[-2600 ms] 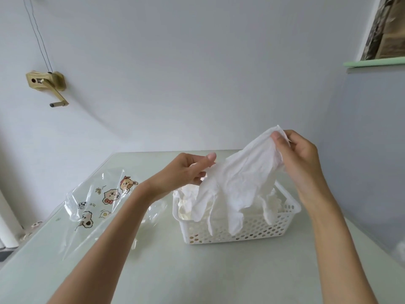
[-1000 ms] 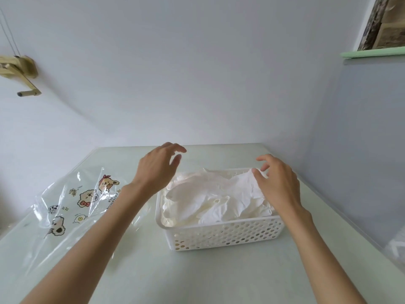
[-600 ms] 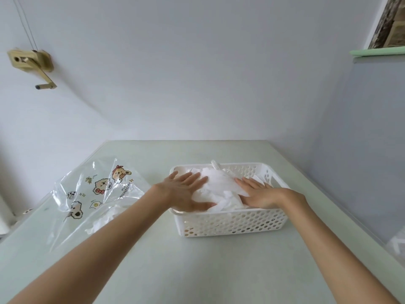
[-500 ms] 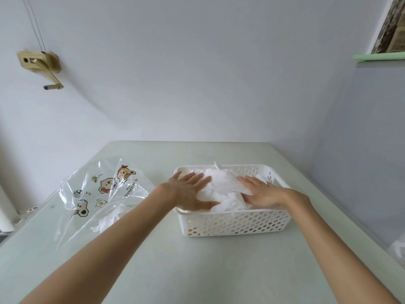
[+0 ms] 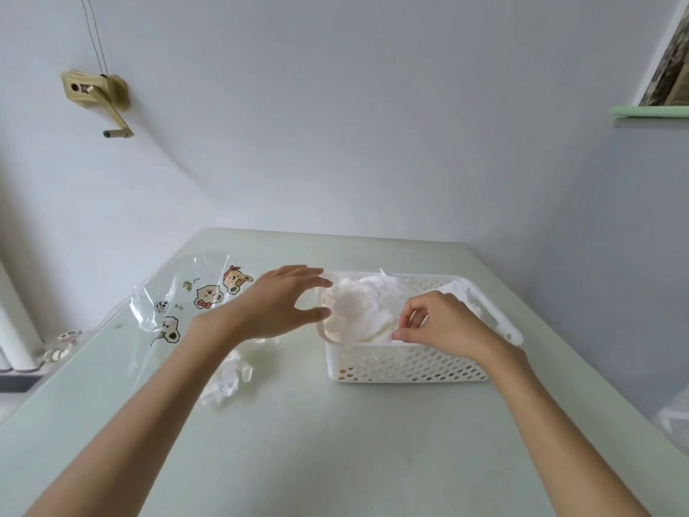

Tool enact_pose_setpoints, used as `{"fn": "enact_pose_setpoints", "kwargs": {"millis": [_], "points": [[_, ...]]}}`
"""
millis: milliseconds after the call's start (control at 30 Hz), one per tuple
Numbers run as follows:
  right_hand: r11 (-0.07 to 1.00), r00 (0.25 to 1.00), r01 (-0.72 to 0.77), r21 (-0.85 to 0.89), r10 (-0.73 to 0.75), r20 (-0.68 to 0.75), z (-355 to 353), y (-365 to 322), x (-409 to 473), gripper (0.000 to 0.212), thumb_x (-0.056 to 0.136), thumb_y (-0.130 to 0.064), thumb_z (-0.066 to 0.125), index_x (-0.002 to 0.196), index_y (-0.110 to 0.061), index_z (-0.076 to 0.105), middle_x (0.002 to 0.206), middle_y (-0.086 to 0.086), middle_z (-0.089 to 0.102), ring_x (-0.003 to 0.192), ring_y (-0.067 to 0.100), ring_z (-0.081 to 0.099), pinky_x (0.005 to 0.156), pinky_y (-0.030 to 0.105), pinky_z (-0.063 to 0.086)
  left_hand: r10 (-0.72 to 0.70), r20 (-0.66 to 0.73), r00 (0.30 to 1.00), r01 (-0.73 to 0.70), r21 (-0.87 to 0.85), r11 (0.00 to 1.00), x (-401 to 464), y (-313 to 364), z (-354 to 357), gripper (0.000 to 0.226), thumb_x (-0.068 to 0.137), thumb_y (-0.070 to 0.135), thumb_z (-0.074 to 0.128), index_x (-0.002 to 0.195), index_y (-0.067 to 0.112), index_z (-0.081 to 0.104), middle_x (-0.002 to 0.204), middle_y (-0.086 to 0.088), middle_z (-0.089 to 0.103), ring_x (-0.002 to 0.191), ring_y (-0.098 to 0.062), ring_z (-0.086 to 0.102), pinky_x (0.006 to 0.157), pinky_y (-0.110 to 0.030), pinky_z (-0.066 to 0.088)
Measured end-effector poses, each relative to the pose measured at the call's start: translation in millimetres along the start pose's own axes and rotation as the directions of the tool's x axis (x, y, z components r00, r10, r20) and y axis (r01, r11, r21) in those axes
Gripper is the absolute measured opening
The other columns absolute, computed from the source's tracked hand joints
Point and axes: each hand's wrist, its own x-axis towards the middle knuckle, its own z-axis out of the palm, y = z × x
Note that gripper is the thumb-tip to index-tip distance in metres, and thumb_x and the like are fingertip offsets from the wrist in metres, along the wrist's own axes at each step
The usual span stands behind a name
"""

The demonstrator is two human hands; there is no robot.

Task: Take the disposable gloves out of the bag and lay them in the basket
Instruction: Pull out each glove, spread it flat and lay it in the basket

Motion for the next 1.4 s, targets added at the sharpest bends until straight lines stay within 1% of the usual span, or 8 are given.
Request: {"fn": "enact_pose_setpoints", "kwargs": {"millis": [233, 467, 600, 767, 933, 1100, 1267, 1400], "points": [[0.996, 0.949, 0.090, -0.030, -0.095, -0.301, -7.6, -68.5, -11.6, 0.008, 0.085, -0.034, 0.065, 0.078, -0.031, 0.067, 0.075, -0.012, 0.067, 0.077, 0.012, 0.063, 0.072, 0.028, 0.049, -0.323, 0.183, 0.929, 0.347, -0.122, 0.930, -83.8, -69.6, -27.3, 0.060, 0.081, 0.045, 0.069, 0.133, 0.031, 0.044, 0.138, 0.012, 0.046, 0.123, -0.007, 0.046, 0.096, -0.024, 0.034], [0.957, 0.980, 0.194, -0.215, -0.197, 0.007, 108.2, -163.1, 2.3, 0.041, 0.085, -0.044, 0.062, 0.059, -0.014, 0.050, 0.067, 0.001, 0.054, 0.075, 0.029, 0.055, 0.063, 0.029, 0.034, -0.495, 0.349, 0.796, 0.526, 0.008, 0.851, -87.0, -108.1, -10.6, 0.063, 0.092, 0.043, 0.057, 0.146, 0.025, 0.031, 0.149, -0.001, 0.037, 0.134, -0.017, 0.040, 0.110, -0.031, 0.031], [0.945, 0.986, 0.169, -0.280, -0.159, 0.056, 145.7, -171.2, 19.8, 0.031, 0.088, -0.034, 0.060, 0.070, -0.012, 0.050, 0.088, 0.010, 0.061, 0.094, 0.031, 0.061, 0.067, 0.029, 0.029, -0.428, 0.362, 0.828, 0.488, -0.090, 0.868, -84.6, -117.4, -2.8, 0.037, 0.100, 0.041, 0.040, 0.131, 0.024, 0.052, 0.132, -0.002, 0.056, 0.105, -0.018, 0.053, 0.080, -0.025, 0.042], [0.990, 0.991, 0.131, 0.042, -0.130, -0.020, 131.6, -163.2, 34.9, 0.013, 0.086, -0.026, 0.060, 0.077, -0.019, 0.065, 0.087, -0.002, 0.067, 0.082, 0.022, 0.061, 0.070, 0.028, 0.044, -0.483, 0.275, 0.831, 0.523, -0.090, 0.848, -85.1, -126.7, 4.7, 0.046, 0.099, 0.051, 0.028, 0.133, 0.029, 0.051, 0.136, 0.000, 0.049, 0.133, -0.027, 0.038, 0.110, -0.041, 0.030], [0.915, 0.972, 0.215, 0.343, -0.165, -0.167, 87.5, -148.7, 37.8, 0.015, 0.092, -0.022, 0.057, 0.076, -0.023, 0.056, 0.100, 0.001, 0.061, 0.093, 0.016, 0.055, 0.077, 0.027, 0.041, -0.526, 0.245, 0.815, 0.547, -0.020, 0.837, -78.8, -122.5, 17.6, 0.062, 0.094, 0.065, 0.020, 0.110, 0.024, 0.065, 0.101, -0.002, 0.052, 0.118, -0.024, 0.047, 0.101, -0.041, 0.038], [0.659, 0.999, 0.039, 0.751, -0.051, -0.008, 59.2, -134.7, 34.1, 0.018, 0.099, -0.017, 0.046, 0.081, -0.015, 0.050, 0.101, 0.018, 0.071, 0.090, 0.028, 0.068, 0.074, 0.027, 0.056, -0.429, 0.218, 0.876, 0.477, -0.512, 0.714, -68.6, -105.2, 12.4, 0.058, 0.097, 0.056, 0.023, 0.124, 0.022, 0.061, 0.104, 0.004, 0.068, 0.090, -0.015, 0.060, 0.085, -0.029, 0.043], [0.559, 0.998, 0.040, 0.828, 0.019, -0.061, 37.5, -116.9, 27.9, 0.011, 0.100, -0.017, 0.041, 0.092, -0.011, 0.047, 0.079, 0.008, 0.075, 0.071, 0.021, 0.071, 0.065, 0.025, 0.056, -0.235, 0.533, 0.813, 0.358, -0.140, 0.923, -61.8, -86.3, 22.8, 0.046, 0.103, 0.038, 0.034, 0.147, 0.043, 0.023, 0.155, 0.008, 0.027, 0.142, -0.015, 0.027, 0.116, -0.036, 0.022], [0.435, 0.995, 0.073, 0.897, 0.033, -0.097, 17.5, -106.0, 24.9, 0.015, 0.101, -0.017, 0.039, 0.089, -0.013, 0.047, 0.081, 0.011, 0.075, 0.071, 0.021, 0.071, 0.062, 0.024, 0.054, -0.341, 0.503, 0.794, 0.339, 0.099, 0.936, -53.4, -60.8, 42.4, 0.053, 0.102, 0.048, 0.023, 0.152, 0.034, 0.013, 0.159, 0.000, 0.010, 0.146, -0.024, 0.002, 0.118, -0.047, 0.009]]}}
